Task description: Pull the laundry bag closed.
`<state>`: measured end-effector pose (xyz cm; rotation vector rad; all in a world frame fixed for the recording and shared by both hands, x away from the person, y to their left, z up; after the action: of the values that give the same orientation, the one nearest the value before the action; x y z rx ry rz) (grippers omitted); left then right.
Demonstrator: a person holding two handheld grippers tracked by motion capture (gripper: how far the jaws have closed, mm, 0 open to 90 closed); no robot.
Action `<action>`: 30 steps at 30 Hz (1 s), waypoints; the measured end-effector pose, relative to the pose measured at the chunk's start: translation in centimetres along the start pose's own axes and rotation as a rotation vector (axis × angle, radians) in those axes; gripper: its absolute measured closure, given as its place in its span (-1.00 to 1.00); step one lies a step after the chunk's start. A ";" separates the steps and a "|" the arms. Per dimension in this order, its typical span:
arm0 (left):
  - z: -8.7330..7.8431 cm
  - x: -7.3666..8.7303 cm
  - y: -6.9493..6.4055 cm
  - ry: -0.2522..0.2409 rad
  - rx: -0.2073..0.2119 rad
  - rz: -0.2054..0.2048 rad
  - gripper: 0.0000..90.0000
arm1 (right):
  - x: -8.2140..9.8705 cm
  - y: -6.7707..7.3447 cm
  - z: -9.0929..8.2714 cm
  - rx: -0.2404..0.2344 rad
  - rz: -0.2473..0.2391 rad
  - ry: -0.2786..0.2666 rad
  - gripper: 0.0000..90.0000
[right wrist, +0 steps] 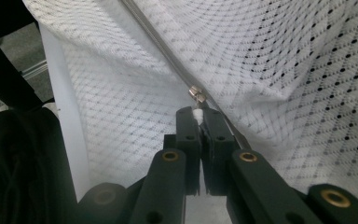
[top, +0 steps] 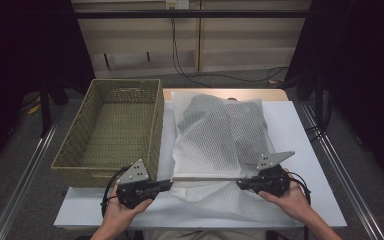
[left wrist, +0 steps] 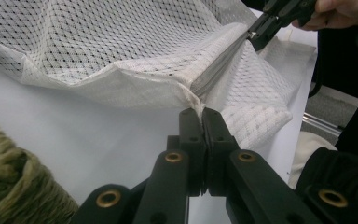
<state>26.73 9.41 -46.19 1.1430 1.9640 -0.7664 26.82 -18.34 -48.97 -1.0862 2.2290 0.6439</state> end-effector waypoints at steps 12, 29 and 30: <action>0.2 0.0 -0.1 0.001 0.008 -0.005 0.97 | 0.6 -0.3 -0.5 0.009 0.007 0.003 0.93; 0.3 0.0 -0.1 0.006 -0.004 -0.011 0.97 | 1.4 -0.7 -1.1 0.022 0.027 0.004 0.93; 0.2 0.0 0.0 0.009 -0.005 -0.006 0.97 | 1.5 -0.7 -1.1 0.024 0.025 0.003 0.93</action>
<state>26.78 9.24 -46.32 1.1397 1.9765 -0.7598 26.35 -20.22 -49.28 -1.0502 2.2502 0.6244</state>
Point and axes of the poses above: each handheld gripper's, and its own axes: z roughly forward along the jaws, x roughly out of its underside, y roughly to its left, the point moved 8 cm from there along z, roughly forward along the jaws, and after that the axes turned 3 degrees about y, right-handed, at the moved point
